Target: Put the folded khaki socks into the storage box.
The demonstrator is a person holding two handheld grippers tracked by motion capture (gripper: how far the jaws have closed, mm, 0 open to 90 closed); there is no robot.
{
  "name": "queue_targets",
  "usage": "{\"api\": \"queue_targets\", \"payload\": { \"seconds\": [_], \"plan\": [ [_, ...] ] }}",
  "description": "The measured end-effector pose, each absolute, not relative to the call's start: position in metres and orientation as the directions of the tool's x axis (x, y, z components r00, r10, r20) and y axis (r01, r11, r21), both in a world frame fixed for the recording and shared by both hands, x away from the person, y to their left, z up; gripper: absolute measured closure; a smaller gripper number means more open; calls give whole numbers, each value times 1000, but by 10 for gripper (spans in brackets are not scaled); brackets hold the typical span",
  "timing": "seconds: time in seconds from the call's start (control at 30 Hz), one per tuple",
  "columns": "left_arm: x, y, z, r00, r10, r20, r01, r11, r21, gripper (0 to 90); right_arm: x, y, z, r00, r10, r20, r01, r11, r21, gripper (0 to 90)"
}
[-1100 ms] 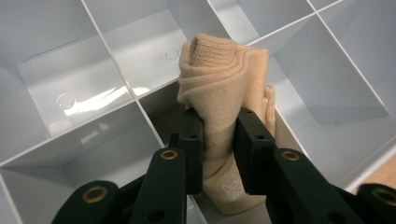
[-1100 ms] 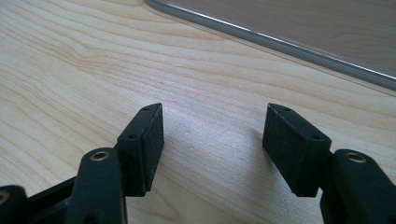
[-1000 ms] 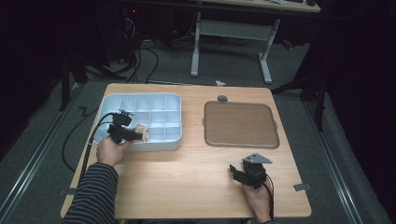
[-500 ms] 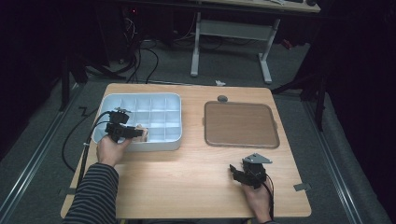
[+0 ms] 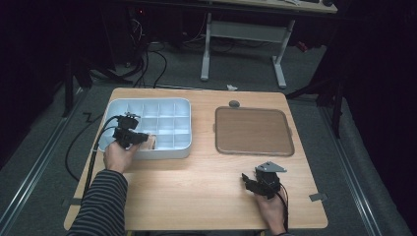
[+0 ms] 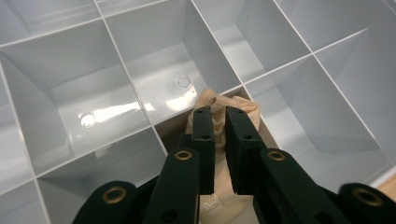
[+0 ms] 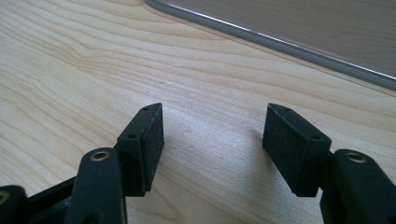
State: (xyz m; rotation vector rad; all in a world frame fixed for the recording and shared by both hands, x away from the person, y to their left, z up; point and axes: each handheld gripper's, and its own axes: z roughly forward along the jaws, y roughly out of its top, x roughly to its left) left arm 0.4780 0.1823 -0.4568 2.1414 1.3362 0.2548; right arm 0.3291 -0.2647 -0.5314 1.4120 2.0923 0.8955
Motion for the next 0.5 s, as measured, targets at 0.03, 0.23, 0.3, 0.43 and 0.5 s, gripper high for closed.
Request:
{"api": "queue_targets", "payload": {
  "seconds": [0.03, 0.23, 0.3, 0.43, 0.5],
  "plan": [
    [478, 182, -457, 476, 867, -146, 756, -318, 572, 843, 329, -265, -531, -368, 930, -15, 631, 262, 730, 383],
    [482, 176, -467, 486, 863, -137, 774, -352, 525, 854, 329, -265, -531, -368, 930, -15, 631, 262, 730, 383],
    [483, 175, -468, 482, 865, -138, 776, -349, 525, 853, 329, -265, -531, -368, 930, -15, 631, 261, 730, 383],
    [482, 178, -466, 483, 864, -141, 773, -346, 531, 827, 329, -265, -531, -368, 930, -14, 631, 260, 731, 382],
    [481, 179, -464, 481, 864, -151, 772, -335, 540, 784, 329, -265, -531, -368, 930, -13, 631, 260, 731, 382]
  ]
}}
